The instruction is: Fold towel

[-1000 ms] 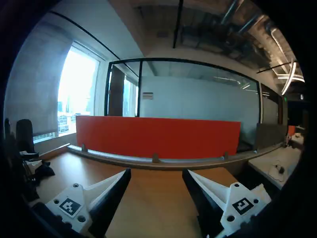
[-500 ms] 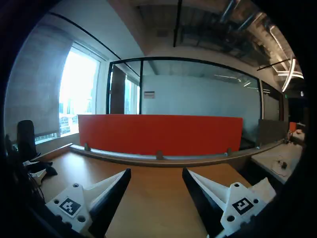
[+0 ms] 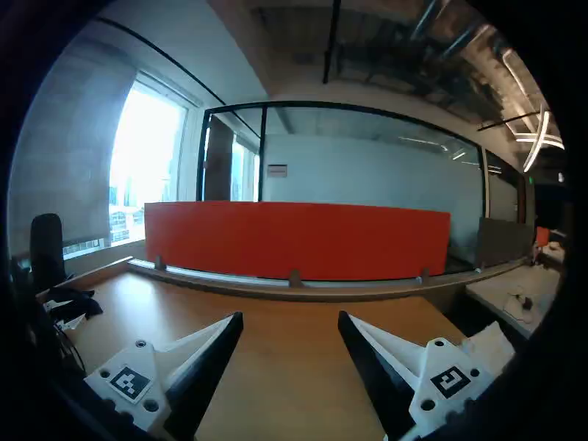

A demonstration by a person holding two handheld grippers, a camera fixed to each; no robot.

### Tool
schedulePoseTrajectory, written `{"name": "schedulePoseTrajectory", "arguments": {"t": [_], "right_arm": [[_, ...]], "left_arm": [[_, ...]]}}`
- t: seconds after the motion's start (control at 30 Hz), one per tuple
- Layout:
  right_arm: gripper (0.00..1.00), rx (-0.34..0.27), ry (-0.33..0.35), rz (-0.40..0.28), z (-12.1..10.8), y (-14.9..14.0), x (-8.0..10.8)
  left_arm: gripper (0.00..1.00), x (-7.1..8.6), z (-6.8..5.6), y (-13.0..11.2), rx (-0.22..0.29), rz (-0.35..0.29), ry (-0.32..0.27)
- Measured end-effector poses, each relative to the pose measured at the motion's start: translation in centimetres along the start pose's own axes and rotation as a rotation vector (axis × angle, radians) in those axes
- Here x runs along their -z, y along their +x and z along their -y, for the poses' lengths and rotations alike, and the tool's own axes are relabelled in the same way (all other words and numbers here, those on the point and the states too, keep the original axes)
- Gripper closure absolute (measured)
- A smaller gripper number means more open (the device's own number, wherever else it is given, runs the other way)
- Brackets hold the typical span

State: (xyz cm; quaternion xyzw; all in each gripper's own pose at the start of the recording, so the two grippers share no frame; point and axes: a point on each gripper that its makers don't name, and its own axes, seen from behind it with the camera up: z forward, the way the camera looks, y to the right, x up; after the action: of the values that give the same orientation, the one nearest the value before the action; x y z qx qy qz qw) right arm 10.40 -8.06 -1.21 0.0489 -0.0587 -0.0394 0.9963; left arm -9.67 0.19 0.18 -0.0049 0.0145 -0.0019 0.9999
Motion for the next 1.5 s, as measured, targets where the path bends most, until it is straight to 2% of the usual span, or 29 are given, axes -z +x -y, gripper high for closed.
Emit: {"name": "schedulePoseTrajectory", "arguments": {"t": [0.4, 0.6, 1.1, 1.5], "right_arm": [[0.0, 0.015, 0.017, 0.019, 1.0, -1.3, -0.7], [0.0, 0.015, 0.016, 0.024, 0.9, -1.8, -0.8], [0.0, 0.002, 0.016, 0.031, 0.0, -2.5, -0.9], [0.0, -0.008, -0.001, -0.008, -1.8, -2.1, -0.7]], "left_arm": [[0.06, -0.1, 0.1, -1.7, 0.007, 0.005, 0.006], [0.06, -0.3, 0.0, -1.6, -0.004, 0.0, 0.0], [0.06, -0.1, 0.0, -1.6, -0.01, -0.002, 0.001], [0.05, -0.2, 0.0, -1.8, -0.01, -0.002, 0.001]]}}
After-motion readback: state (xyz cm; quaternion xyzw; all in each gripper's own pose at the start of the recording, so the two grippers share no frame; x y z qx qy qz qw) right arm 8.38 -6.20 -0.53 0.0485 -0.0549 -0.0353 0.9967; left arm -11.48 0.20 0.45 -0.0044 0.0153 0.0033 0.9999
